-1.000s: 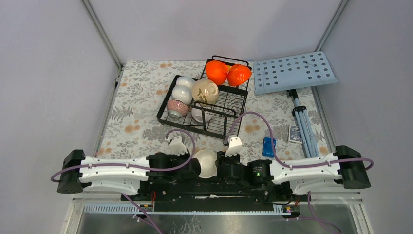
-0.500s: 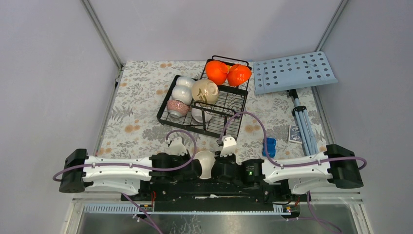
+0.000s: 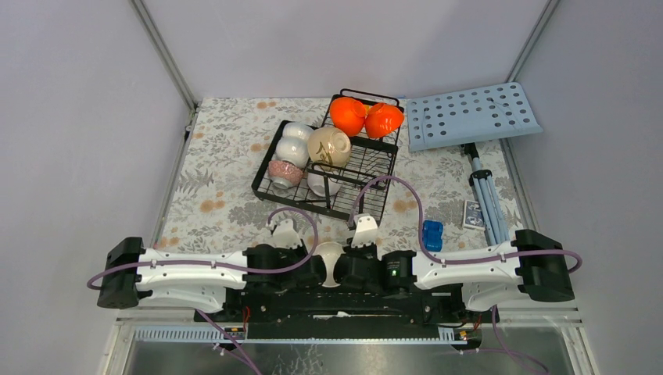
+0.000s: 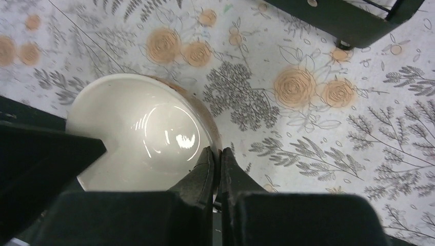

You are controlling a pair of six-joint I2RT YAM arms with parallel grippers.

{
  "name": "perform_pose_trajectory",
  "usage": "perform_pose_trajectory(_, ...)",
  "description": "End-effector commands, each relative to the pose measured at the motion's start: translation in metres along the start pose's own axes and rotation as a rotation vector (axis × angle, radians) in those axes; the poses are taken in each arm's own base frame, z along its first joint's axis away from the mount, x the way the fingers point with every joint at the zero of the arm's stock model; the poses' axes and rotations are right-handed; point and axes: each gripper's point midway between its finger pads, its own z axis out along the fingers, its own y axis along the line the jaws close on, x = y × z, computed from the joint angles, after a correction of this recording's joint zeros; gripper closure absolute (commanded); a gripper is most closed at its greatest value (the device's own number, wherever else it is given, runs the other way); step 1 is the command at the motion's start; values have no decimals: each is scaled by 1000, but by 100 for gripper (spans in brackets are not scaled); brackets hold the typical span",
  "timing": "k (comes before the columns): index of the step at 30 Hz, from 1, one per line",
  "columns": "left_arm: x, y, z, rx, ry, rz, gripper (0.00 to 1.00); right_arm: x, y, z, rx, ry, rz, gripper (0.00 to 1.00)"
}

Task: Unload the bowls from the dish rack
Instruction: Adjust the bowl at the center of the board.

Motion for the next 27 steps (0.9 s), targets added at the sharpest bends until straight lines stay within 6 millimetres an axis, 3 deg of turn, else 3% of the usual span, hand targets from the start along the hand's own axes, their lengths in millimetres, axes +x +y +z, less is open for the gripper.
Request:
perform_pose_trajectory(1,-19,-17,-10,41,-63,-3,76,-10,2,-6,4,-6,-9,100)
perform_pose_trajectory(8,-27,-13,-12,24,-103,47,63,-12,1,-6,11,-6,-5,100)
perform_pose_trajectory(21,-10,-29,-1,43,-59,272,61,-8,-1,-5,-9,5,23,100)
perform_pose_trajectory(27,-3,-25,8,11,-49,313,62,-8,-2,-7,-20,5,34,100)
